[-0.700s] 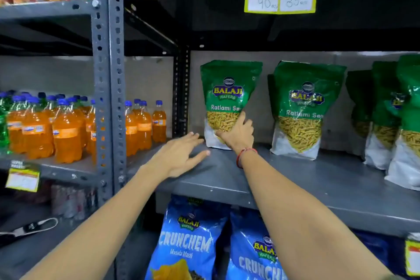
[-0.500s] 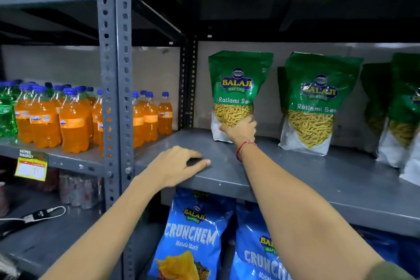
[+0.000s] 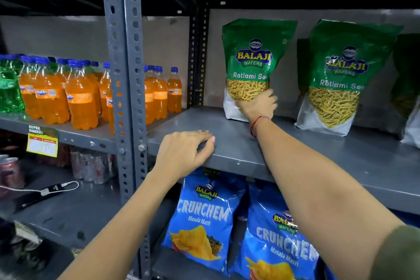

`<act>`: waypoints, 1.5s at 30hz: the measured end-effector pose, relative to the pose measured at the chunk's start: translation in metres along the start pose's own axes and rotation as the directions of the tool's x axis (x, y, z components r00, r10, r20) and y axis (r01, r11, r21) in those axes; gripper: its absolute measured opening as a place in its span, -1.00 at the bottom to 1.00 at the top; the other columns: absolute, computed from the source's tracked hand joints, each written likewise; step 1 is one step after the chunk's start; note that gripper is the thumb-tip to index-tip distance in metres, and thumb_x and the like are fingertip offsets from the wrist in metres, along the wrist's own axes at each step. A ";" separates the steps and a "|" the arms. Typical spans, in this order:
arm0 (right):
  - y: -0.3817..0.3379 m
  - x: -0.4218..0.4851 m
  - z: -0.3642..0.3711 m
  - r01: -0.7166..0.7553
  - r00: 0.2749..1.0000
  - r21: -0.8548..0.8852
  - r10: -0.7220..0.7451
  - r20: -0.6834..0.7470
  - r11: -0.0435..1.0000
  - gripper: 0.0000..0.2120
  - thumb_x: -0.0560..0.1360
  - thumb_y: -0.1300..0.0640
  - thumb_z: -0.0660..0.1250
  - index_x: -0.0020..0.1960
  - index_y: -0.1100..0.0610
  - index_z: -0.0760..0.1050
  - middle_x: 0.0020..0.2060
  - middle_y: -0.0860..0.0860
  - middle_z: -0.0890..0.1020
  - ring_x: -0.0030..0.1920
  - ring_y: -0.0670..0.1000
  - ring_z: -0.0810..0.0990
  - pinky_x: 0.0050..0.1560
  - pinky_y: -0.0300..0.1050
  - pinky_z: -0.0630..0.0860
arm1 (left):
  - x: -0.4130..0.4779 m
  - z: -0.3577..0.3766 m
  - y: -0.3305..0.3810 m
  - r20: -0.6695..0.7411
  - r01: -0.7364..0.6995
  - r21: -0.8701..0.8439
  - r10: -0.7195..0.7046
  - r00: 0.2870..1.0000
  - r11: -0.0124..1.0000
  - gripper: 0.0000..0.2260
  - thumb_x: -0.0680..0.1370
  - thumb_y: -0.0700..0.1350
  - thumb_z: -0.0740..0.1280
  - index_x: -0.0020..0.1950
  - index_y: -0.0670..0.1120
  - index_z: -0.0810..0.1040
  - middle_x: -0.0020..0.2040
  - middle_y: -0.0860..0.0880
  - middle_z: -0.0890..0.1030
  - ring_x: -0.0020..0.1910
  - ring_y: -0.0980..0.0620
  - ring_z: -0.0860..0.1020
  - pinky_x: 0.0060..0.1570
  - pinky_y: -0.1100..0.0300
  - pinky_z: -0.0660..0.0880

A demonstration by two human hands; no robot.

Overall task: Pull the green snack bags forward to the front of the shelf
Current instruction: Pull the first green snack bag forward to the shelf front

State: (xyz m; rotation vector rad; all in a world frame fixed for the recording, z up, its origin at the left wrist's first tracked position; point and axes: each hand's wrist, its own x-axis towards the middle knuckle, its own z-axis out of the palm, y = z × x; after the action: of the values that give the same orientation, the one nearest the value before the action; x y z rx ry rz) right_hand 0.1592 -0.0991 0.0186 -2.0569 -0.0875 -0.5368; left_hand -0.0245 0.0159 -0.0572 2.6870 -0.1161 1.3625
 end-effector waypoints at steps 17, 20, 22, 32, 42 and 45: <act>0.007 -0.009 -0.015 -0.031 0.999 0.149 0.027 0.029 0.988 -0.13 0.28 0.04 0.59 0.38 0.26 0.18 0.32 0.25 0.40 0.34 0.27 0.42 0.30 0.11 0.38 | -0.011 -0.005 0.008 0.004 -0.028 -0.033 0.029 1.000 0.999 -0.58 0.53 0.06 0.05 -0.02 -0.05 0.68 0.00 0.01 0.69 0.06 0.11 0.60 -0.15 0.28 0.47; 0.008 -0.011 -0.014 -0.013 1.000 0.156 0.010 0.023 0.988 -0.15 0.27 0.06 0.60 0.36 0.27 0.19 0.30 0.25 0.43 0.33 0.27 0.44 0.28 0.11 0.39 | -0.010 -0.002 0.006 0.001 -0.026 -0.036 0.026 1.000 0.999 -0.58 0.53 0.06 0.05 -0.02 -0.05 0.68 0.00 0.01 0.69 0.06 0.11 0.61 -0.15 0.25 0.50; 0.004 -0.013 -0.013 -0.001 1.000 0.156 -0.001 0.013 0.988 -0.16 0.26 0.06 0.61 0.34 0.27 0.20 0.29 0.25 0.44 0.32 0.27 0.45 0.28 0.11 0.40 | -0.009 -0.002 0.003 -0.002 -0.024 -0.029 0.024 1.000 0.999 -0.57 0.53 0.06 0.05 -0.02 -0.05 0.69 0.00 0.01 0.69 0.06 0.10 0.61 -0.15 0.25 0.50; 0.002 -0.037 -0.033 0.049 0.998 0.153 -0.053 0.020 0.987 -0.18 0.25 0.06 0.62 0.31 0.25 0.22 0.26 0.24 0.47 0.28 0.26 0.48 0.21 0.08 0.44 | -0.006 -0.007 -0.002 0.031 -0.020 -0.011 0.021 0.999 1.000 -0.55 0.54 0.10 0.03 0.00 -0.06 0.68 0.02 -0.03 0.69 0.06 0.05 0.61 -0.18 0.17 0.54; 0.005 -0.080 -0.062 0.136 0.989 0.146 -0.144 0.043 0.980 -0.19 0.22 -0.04 0.62 0.25 0.21 0.24 0.21 0.18 0.51 0.23 0.21 0.52 0.09 -0.01 0.47 | -0.012 -0.018 -0.004 0.122 -0.038 0.073 0.029 0.992 0.997 -0.21 0.49 0.39 -0.16 0.12 -0.16 0.62 0.10 -0.11 0.65 0.14 -0.04 0.58 0.01 0.06 0.52; 0.006 -0.095 -0.070 0.178 0.982 0.141 -0.186 0.041 0.974 -0.19 0.22 -0.07 0.61 0.26 0.20 0.25 0.21 0.16 0.52 0.22 0.20 0.53 0.07 -0.03 0.45 | -0.013 -0.019 -0.004 0.128 -0.036 0.079 0.026 0.991 0.996 -0.19 0.47 0.42 -0.15 0.13 -0.16 0.61 0.12 -0.11 0.64 0.15 -0.05 0.57 0.03 0.05 0.51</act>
State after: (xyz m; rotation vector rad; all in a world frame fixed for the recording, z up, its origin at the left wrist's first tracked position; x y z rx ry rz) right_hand 0.0514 -0.1464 0.0049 -1.9394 -0.3389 -0.5717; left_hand -0.0468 0.0229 -0.0563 2.8506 -0.1176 1.2299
